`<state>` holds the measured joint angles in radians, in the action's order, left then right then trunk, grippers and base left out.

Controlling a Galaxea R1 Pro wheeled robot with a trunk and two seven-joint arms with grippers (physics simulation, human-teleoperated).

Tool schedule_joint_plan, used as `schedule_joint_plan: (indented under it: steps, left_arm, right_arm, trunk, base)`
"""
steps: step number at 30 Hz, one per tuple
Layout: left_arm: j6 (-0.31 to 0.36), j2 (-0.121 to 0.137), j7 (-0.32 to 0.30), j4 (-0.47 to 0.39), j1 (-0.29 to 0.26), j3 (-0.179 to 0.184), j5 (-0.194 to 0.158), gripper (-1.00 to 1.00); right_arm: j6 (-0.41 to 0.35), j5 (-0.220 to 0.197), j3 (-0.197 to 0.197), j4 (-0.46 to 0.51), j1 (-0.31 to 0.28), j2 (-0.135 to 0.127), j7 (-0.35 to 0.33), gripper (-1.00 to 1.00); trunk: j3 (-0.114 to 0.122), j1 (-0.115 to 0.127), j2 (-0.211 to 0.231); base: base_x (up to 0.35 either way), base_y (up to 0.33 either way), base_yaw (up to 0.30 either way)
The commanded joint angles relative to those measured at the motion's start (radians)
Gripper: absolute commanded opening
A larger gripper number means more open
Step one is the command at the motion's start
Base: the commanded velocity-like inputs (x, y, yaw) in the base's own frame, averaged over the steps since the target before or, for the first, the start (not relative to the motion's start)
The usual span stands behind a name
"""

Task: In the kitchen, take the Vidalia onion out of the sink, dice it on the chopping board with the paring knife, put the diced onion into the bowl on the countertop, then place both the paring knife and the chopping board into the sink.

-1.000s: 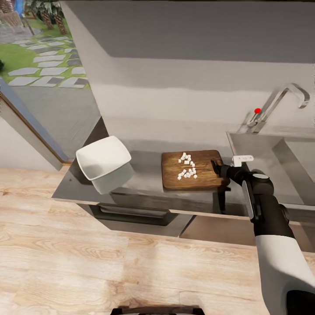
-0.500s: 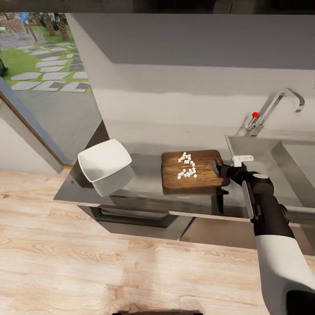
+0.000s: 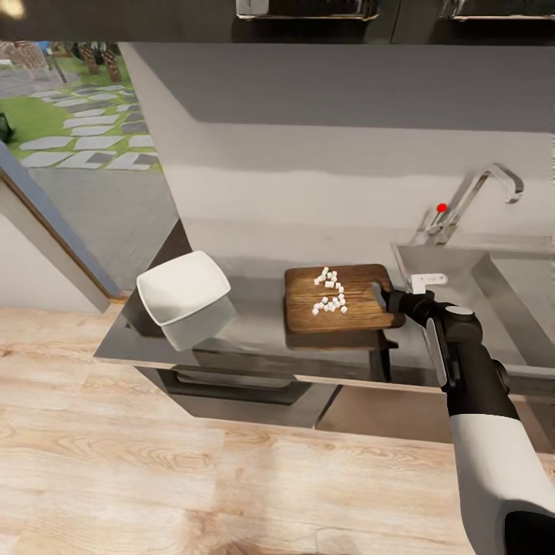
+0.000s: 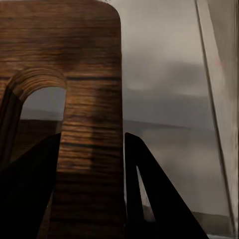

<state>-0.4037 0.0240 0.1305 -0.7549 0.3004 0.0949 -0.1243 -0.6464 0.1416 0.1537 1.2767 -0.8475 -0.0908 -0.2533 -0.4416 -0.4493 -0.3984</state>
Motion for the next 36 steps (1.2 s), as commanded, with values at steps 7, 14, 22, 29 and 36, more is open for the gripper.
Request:
schedule_joint_plan:
  steps: [7,14,22,29,36]
  left_arm:
    - [-0.003,0.002,0.008,-0.001,0.0,0.008,-0.009,1.0]
    - [-0.002,0.002,0.008,-0.001,0.0,0.008,-0.009,1.0]
    - [-0.002,0.002,0.008,-0.001,0.0,0.008,-0.009,1.0]
    - [-0.002,0.002,0.008,-0.001,0.0,0.008,-0.009,1.0]
    - [-0.002,0.002,0.008,-0.001,0.0,0.008,-0.009,1.0]
  right_arm:
    - [-0.004,0.01,0.001,0.001,-0.001,0.0,-0.009,-1.0]
    - [-0.004,0.01,0.001,0.001,-0.001,0.0,-0.009,-1.0]
    - [-0.004,0.01,0.001,0.001,-0.001,0.0,-0.009,-1.0]
    - [-0.004,0.01,0.001,0.001,-0.001,0.0,-0.009,-1.0]
    - [-0.004,0.01,0.001,0.001,-0.001,0.0,-0.009,-1.0]
  trunk:
    - [0.01,-0.001,-0.002]
    - [0.021,-0.001,-0.002]
    - [0.034,-0.001,-0.002]
    - [0.045,-0.001,-0.002]
    - [0.057,-0.001,-0.002]
  base:
    - [0.07,0.111,-0.114]
    - [0.039,0.053,-0.128]
    - [0.001,0.026,-0.13]
    - [0.0,0.261,-0.127]
    - [0.0,0.313,-0.025]
